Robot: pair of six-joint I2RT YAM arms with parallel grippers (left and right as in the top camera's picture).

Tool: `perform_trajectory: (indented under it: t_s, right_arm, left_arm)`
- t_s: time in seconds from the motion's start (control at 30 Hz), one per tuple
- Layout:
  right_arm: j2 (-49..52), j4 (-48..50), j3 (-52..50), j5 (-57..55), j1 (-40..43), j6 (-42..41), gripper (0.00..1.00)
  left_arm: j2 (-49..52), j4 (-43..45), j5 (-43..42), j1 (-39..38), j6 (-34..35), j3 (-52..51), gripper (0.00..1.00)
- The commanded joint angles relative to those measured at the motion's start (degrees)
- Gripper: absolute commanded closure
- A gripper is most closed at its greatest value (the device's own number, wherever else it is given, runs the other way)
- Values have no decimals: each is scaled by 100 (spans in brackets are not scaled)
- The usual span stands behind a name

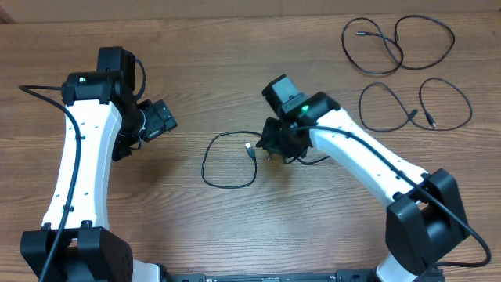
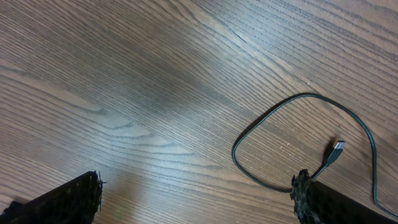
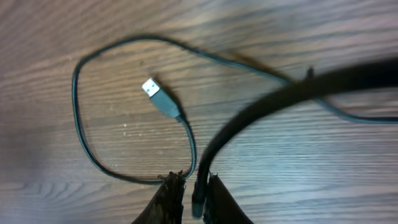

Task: Untangle cables

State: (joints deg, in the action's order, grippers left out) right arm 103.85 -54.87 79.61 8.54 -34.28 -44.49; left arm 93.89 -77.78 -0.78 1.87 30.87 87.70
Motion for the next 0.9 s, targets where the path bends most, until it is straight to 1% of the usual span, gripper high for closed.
perform_trajectory:
  t_s: [0.0,0.1,0.37,0.4,0.47,0.57,0.7,0.73,0.8,0.83,0.87]
  right_arm:
    - [-109,267,-203,76,-109,-144,86]
    - [-107,479,-374,74,-168,-264,86]
    - [-107,1016,-951,59,-332,-278,86]
    - [-107,1043,-986,61,-337,-295,83]
    - [-107,1051,-999,57,-337,-308,71]
    - [-109,1056,-966,59,-295,-295,60]
    - [-109,800,-715,59,-55,111,44]
    - [-109,671,-616,57,33,192,36]
    - [-109,420,-411,57,243,356,13]
    - [-109,354,-354,57,343,431,4]
    - [-109,284,-315,55,461,428,0]
  left_arm:
    - [52,17,76,-7,-151,42,0]
    - [52,17,76,-7,-151,42,0]
    - [52,46,76,-13,-151,42,0]
    - [52,46,76,-13,-151,42,1]
    - [52,46,79,-13,-151,42,1]
    - [52,42,79,-13,-151,42,1]
    - [52,31,76,-13,-153,42,1]
    - [52,31,76,-13,-153,42,1]
    - [52,42,76,-13,-151,42,1]
    - [52,46,76,-13,-151,42,1]
    - [52,48,76,-13,-151,42,0]
